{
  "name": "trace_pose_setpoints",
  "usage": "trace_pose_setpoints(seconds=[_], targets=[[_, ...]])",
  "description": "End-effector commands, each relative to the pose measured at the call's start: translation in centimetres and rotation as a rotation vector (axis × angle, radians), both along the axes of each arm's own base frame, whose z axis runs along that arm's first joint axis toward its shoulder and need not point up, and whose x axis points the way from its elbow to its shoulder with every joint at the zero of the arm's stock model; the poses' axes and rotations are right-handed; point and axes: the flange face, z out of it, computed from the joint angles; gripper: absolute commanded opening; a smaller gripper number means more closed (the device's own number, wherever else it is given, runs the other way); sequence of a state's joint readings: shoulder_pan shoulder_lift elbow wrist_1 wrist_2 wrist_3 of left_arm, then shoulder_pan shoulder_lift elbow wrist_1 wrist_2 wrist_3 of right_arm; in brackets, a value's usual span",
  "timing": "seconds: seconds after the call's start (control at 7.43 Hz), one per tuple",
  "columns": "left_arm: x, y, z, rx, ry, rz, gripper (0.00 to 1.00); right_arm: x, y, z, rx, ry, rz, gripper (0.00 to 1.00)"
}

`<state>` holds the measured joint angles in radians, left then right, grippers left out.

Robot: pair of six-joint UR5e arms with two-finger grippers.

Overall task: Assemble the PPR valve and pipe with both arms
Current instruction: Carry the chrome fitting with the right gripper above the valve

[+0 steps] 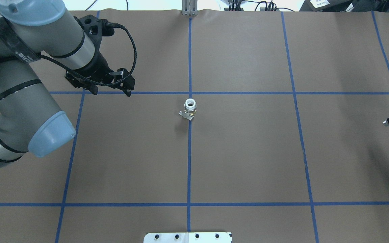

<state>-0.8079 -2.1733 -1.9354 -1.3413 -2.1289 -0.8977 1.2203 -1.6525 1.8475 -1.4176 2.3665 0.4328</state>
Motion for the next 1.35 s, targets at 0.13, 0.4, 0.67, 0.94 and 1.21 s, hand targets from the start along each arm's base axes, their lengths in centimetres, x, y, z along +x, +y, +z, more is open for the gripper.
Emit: trace_pose_setpoints(seconds=[0.13,0.4,0.67,0.94,1.21], targets=[[-3.4,-2.1,3.7,0.097,-0.053,0.057,1.00,-3.0,-7.8,-22.2,-0.058,0.035,0.001,0.00],[-7.3,-3.4,8.4,0.164,-0.109,0.117,1.00,-11.0,-7.6,-31.8,-0.096,0.045,0.007,0.00],[-13.4,-4.1,14.8,0.186,-0.136,0.173,1.00,-18.5,-5.5,-37.5,-0.110,0.034,-0.011,0.00],[-17.2,-4.3,18.3,0.201,-0.159,0.201,1.00,-27.6,-5.1,-42.0,-0.131,0.061,0.008,0.00],[-17.1,-4.4,19.2,0.185,-0.165,0.204,1.00,-35.1,-6.9,-43.3,-0.132,0.042,0.044,0.00]])
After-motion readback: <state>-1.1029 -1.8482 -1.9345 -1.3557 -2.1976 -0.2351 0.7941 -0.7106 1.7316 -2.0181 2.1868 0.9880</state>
